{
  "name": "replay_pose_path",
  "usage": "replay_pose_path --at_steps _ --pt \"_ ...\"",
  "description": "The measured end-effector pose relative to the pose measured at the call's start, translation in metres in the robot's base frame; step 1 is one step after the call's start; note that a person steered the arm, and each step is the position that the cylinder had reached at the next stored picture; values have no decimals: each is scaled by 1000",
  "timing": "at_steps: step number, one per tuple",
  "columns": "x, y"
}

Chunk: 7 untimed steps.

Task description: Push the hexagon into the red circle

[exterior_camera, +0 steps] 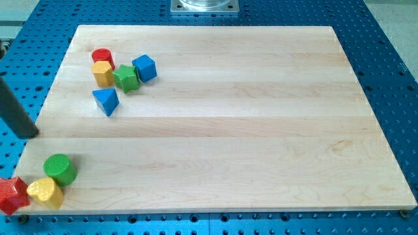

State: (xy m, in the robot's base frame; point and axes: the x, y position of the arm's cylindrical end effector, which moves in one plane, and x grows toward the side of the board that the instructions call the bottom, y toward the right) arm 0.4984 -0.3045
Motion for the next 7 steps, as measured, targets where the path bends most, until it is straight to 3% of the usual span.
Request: replay_pose_path --at_steps 1,3,4,5,7 --pt "28 0" --pt "2 0" --pt "1 65" --pt "26 168" --pt "120 171"
